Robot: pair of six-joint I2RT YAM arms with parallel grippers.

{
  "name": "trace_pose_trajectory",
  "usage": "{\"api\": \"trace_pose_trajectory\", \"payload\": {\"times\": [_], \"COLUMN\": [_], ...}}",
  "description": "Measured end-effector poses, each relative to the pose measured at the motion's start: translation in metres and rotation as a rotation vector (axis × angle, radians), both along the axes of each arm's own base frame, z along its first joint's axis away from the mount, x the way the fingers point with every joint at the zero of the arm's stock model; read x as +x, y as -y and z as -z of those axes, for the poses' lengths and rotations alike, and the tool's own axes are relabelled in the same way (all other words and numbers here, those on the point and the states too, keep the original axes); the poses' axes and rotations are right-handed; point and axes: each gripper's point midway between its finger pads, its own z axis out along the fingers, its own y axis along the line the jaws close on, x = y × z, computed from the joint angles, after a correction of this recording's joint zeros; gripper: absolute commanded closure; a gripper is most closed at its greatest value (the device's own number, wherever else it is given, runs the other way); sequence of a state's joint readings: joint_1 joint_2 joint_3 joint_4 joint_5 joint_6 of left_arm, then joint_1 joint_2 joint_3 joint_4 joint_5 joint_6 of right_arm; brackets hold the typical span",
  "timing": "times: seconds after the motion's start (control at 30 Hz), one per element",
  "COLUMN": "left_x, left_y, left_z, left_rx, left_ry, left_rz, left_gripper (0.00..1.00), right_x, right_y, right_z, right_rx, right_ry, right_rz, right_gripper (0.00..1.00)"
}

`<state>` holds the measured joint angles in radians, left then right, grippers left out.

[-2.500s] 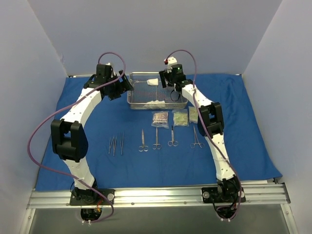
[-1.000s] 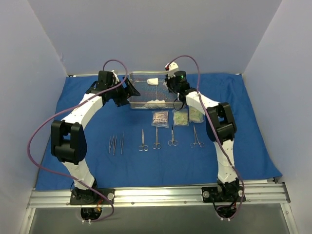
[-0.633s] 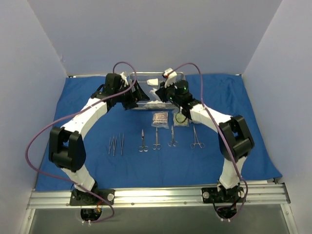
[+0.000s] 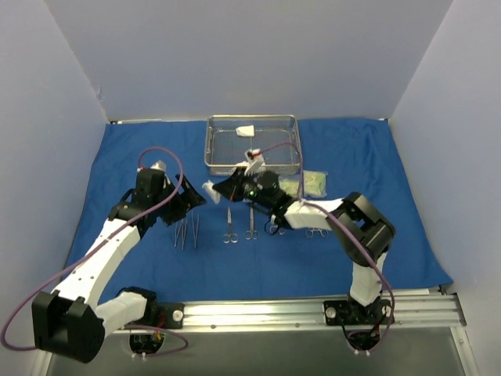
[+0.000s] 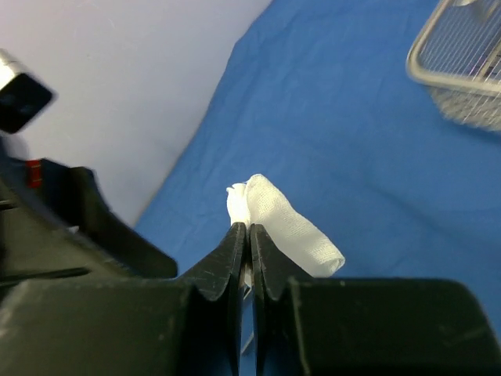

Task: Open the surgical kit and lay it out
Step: Place the medical item in the surgical kit.

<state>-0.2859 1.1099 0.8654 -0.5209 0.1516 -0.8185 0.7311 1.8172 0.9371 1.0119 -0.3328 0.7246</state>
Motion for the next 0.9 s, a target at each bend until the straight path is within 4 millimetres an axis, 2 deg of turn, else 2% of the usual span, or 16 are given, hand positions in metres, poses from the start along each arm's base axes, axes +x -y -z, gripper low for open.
{"api": "trace_pose_trajectory", "payload": {"times": [0.13, 0.23, 0.3, 0.57, 0.7, 0.9], "left_x": [-0.006, -0.01, -0.013, -0.017, -0.016, -0.015], "left_y": [-0.008, -0.011, -0.013, -0.017, -0.016, -0.016], "left_z": [0.0, 0.0, 0.002, 0.006, 0.007, 0.017], "left_rx": [0.011, 0.018, 0.023, 0.043, 0.049, 0.065], "left_ry": [-0.011, -0.021, -0.032, -0.052, -0.058, -0.087], "left_rz": [-0.031, -0.04, -0.043, -0.049, -0.044, -0.035], "left_gripper": [0.06, 0.06, 0.06, 0.06, 0.06, 0.06], "right_x": [0.0, 0.007, 0.015, 0.035, 0.043, 0.043], "right_y": [-0.023, -0.03, -0.032, -0.03, -0.021, -0.014], "right_z": [0.04, 0.068, 0.08, 0.077, 0.086, 0.094], "right_rx": [0.018, 0.005, -0.007, 0.012, -0.03, -0.067], "right_ry": [-0.092, -0.147, -0.168, -0.176, -0.2, -0.239], "right_rz": [0.043, 0.095, 0.133, 0.22, 0.236, 0.161], "right_gripper": [1.0, 1.0, 1.0, 1.0, 1.0, 1.0]}}
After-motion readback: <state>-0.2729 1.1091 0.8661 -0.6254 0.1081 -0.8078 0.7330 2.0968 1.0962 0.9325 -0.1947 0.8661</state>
